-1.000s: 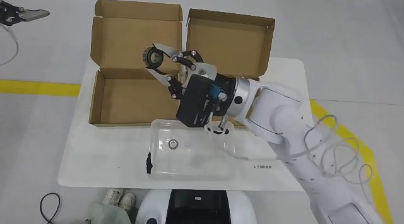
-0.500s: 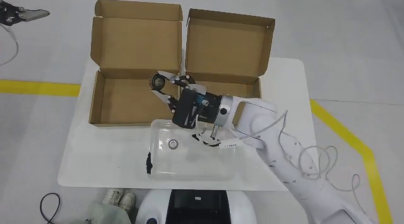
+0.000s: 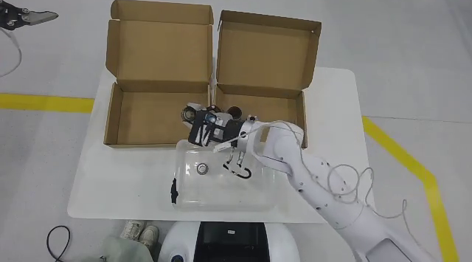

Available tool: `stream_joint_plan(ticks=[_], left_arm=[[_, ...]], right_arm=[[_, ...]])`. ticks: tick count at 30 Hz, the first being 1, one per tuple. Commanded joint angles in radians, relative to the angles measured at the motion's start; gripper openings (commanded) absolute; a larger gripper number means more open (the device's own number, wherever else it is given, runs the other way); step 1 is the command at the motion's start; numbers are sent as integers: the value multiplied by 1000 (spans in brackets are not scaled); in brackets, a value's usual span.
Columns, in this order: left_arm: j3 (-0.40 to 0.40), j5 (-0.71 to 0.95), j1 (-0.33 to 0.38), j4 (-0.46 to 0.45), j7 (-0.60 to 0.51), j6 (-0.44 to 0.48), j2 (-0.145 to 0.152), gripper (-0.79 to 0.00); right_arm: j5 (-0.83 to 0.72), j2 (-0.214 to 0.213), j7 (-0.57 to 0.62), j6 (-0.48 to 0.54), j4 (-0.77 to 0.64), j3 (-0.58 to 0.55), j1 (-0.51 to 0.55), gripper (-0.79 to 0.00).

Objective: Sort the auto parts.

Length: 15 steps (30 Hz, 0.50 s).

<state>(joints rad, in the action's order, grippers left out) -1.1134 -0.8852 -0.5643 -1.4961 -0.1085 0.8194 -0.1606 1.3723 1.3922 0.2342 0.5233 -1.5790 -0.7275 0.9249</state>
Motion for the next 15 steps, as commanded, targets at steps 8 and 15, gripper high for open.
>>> stream_joint_plan(ticks=[8, 15], left_arm=[[0, 0, 0, 0, 0, 0, 0, 0], [0, 0, 0, 0, 0, 0, 0, 0]], right_arm=[[-132, 79, -31, 41, 300, 119, -156, -785], [-200, 163, -5, 41, 497, 211, -277, -785]])
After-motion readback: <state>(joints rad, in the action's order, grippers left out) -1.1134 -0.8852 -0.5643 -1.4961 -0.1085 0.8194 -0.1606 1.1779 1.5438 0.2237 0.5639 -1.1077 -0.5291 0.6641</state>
